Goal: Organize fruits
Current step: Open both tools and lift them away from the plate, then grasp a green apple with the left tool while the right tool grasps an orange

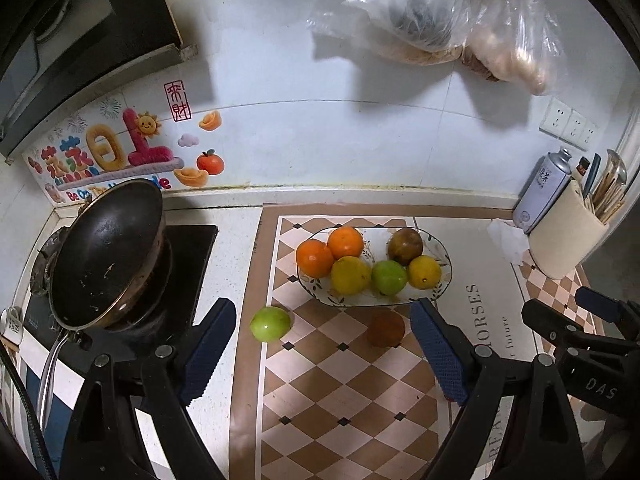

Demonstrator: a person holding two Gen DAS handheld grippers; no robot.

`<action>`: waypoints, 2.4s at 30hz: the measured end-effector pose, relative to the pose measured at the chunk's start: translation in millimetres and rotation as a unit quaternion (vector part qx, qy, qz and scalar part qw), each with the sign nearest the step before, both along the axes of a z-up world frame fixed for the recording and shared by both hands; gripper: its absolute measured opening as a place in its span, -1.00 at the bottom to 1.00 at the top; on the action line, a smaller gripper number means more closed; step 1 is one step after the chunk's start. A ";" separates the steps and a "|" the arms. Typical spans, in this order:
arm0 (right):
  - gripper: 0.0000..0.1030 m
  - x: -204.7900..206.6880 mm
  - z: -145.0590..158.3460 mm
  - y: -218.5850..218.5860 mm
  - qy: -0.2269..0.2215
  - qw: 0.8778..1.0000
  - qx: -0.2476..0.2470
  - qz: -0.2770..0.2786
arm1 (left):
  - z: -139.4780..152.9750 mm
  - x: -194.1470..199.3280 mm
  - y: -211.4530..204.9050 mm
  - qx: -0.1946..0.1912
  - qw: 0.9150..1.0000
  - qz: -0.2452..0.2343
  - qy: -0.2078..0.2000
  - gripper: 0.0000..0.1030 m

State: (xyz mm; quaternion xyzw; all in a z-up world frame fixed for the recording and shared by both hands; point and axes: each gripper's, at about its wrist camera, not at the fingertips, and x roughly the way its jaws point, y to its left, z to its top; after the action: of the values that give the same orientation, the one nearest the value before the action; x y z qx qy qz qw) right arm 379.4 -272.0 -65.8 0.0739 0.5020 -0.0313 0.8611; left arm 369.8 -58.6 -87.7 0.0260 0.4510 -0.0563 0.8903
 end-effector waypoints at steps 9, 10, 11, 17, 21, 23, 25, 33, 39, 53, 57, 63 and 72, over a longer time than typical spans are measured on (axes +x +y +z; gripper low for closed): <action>0.81 0.9 -15.1 -5.5 0.014 0.999 0.048 -0.013 | -18.5 8.3 8.7 0.016 0.999 0.021 0.021 0.73; 0.83 4.0 -23.8 -7.6 0.021 0.998 0.055 -0.015 | -23.6 10.6 9.9 0.023 0.999 0.025 0.027 0.73; 0.84 7.2 -33.2 -8.5 0.029 0.998 0.058 -0.015 | -31.5 13.7 10.7 0.036 0.998 0.031 0.033 0.78; 0.84 33.3 -105.0 -20.0 0.089 0.990 0.108 -0.022 | -83.5 31.3 16.1 0.112 0.989 0.063 0.073 0.98; 0.84 56.6 -149.4 -4.9 0.114 0.985 0.128 0.002 | -119.6 42.1 33.0 0.124 0.981 0.086 0.119 0.98; 0.84 70.4 -173.2 8.1 0.131 0.983 0.131 0.014 | -135.7 45.7 43.8 0.125 0.977 0.098 0.143 0.98; 0.83 82.3 -194.8 21.3 0.145 0.979 0.138 0.025 | -146.5 48.2 52.2 0.123 0.974 0.108 0.157 0.98; 0.23 108.6 -256.4 60.1 0.185 0.972 0.133 0.061 | -182.7 61.1 88.1 0.085 0.962 0.154 0.210 0.98; 0.12 94.7 -258.4 74.9 0.193 0.968 0.128 0.096 | -187.4 85.3 88.7 0.036 0.964 0.144 0.219 0.98; 0.12 61.2 -250.8 75.1 0.220 0.959 0.145 0.108 | -243.3 137.7 26.0 0.105 0.955 -0.043 0.275 0.57; 0.12 63.9 -251.4 72.5 0.222 0.958 0.143 0.109 | -244.2 137.5 27.8 0.135 0.956 -0.044 0.257 0.14; 0.12 60.7 -249.8 76.4 0.224 0.957 0.141 0.118 | -237.1 117.2 42.5 0.090 0.960 -0.018 0.266 0.13; 0.12 27.7 -238.0 77.1 0.241 0.949 0.143 0.143 | -233.8 22.2 39.4 -0.014 0.950 -0.004 0.312 0.13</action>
State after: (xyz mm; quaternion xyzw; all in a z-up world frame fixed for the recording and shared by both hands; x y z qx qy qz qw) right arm 407.1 -194.8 -303.8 0.1134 0.6993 0.1475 0.6902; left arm 392.0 -19.2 -321.4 -0.0036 0.7056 -0.0710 0.7051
